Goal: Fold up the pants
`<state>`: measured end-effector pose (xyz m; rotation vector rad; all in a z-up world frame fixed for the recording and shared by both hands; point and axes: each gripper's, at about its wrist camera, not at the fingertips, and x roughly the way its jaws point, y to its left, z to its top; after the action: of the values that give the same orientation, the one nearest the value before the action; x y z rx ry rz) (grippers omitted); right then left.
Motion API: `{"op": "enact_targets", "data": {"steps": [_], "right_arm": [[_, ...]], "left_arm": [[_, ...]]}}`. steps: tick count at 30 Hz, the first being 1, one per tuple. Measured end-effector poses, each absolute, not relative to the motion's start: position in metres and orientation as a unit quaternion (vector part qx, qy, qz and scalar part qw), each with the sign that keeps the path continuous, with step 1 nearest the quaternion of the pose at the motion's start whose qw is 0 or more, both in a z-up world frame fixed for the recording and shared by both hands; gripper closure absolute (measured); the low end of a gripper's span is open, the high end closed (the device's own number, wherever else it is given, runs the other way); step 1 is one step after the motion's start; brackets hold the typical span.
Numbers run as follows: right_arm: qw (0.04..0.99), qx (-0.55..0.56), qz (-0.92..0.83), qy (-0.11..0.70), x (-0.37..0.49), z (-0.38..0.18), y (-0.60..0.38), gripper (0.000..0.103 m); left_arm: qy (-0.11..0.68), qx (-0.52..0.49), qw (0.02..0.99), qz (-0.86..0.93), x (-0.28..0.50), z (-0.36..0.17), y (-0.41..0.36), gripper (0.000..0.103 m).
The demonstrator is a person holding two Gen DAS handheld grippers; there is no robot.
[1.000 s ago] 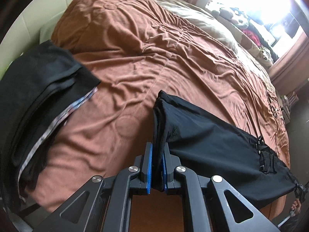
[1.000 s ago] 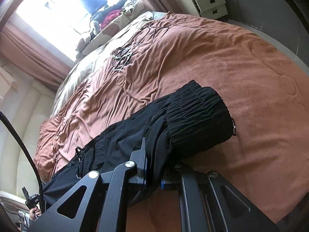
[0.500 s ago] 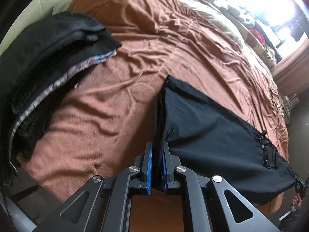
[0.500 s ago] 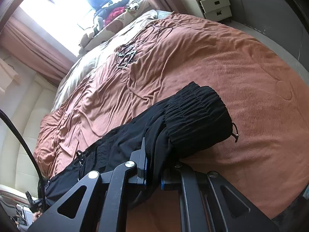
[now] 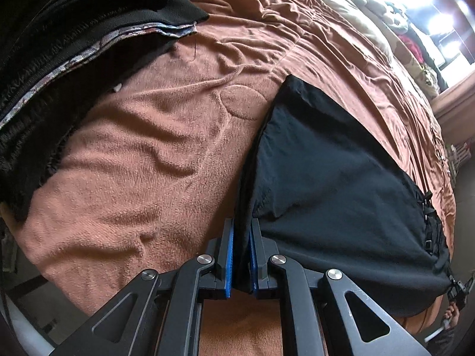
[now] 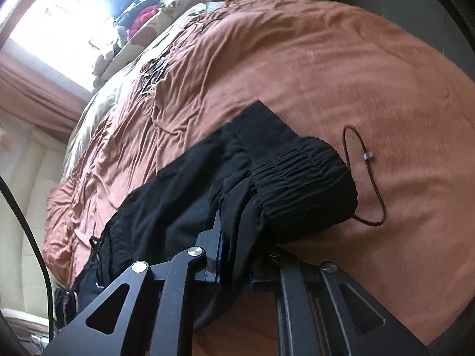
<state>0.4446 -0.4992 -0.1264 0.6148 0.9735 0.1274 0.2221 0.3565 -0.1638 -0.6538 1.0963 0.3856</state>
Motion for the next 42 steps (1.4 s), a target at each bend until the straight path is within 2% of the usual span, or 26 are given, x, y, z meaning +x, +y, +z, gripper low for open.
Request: {"op": "enact_targets", "data": {"steps": [3,4,5,6,7,8,9,10,16,19,21,36,42], "right_arm": [[0.827,0.305,0.058,0.469,0.434,-0.131,-0.505,0.081],[0.827,0.305,0.063,0.469,0.428,-0.131,-0.505,0.074],[0.829,0.304,0.072,0.465,0.419,-0.129,-0.504,0.062],[0.831,0.305,0.082,0.459,0.411,-0.128,-0.505,0.055],[0.832,0.307,0.088,0.453,0.406,-0.126,-0.506,0.040],[0.835,0.307,0.093,0.446,0.396,-0.125,-0.506,0.033],[0.837,0.307,0.099,0.442,0.388,-0.125,-0.507,0.033],[0.838,0.308,0.109,0.438,0.382,-0.125,-0.504,0.033],[0.838,0.260,0.200,0.436,0.345,-0.131,-0.457,0.033],[0.834,0.218,0.232,0.451,0.337,-0.139,-0.429,0.043],[0.828,0.195,0.253,0.460,0.336,-0.143,-0.411,0.048],[0.816,-0.018,0.325,0.477,0.367,-0.156,-0.311,0.048],[0.821,-0.046,0.341,0.456,0.383,-0.162,-0.290,0.049]], "left_arm": [[0.510,-0.306,0.785,0.175,0.221,-0.163,0.355,0.091],[0.509,-0.307,0.785,0.174,0.220,-0.162,0.355,0.091],[0.506,-0.311,0.787,0.170,0.218,-0.161,0.354,0.089],[0.501,-0.317,0.789,0.164,0.215,-0.159,0.354,0.083],[0.498,-0.319,0.790,0.161,0.213,-0.158,0.354,0.078],[0.493,-0.323,0.792,0.158,0.210,-0.156,0.353,0.068],[0.490,-0.326,0.793,0.157,0.206,-0.155,0.353,0.060],[0.487,-0.328,0.794,0.155,0.204,-0.154,0.351,0.058],[0.473,-0.337,0.800,0.150,0.190,-0.148,0.342,0.055],[0.463,-0.344,0.803,0.148,0.184,-0.144,0.337,0.053],[0.459,-0.342,0.806,0.150,0.181,-0.141,0.332,0.048],[0.452,-0.359,0.806,0.133,0.165,-0.145,0.293,0.047],[0.454,-0.362,0.804,0.130,0.166,-0.155,0.283,0.047]]}}
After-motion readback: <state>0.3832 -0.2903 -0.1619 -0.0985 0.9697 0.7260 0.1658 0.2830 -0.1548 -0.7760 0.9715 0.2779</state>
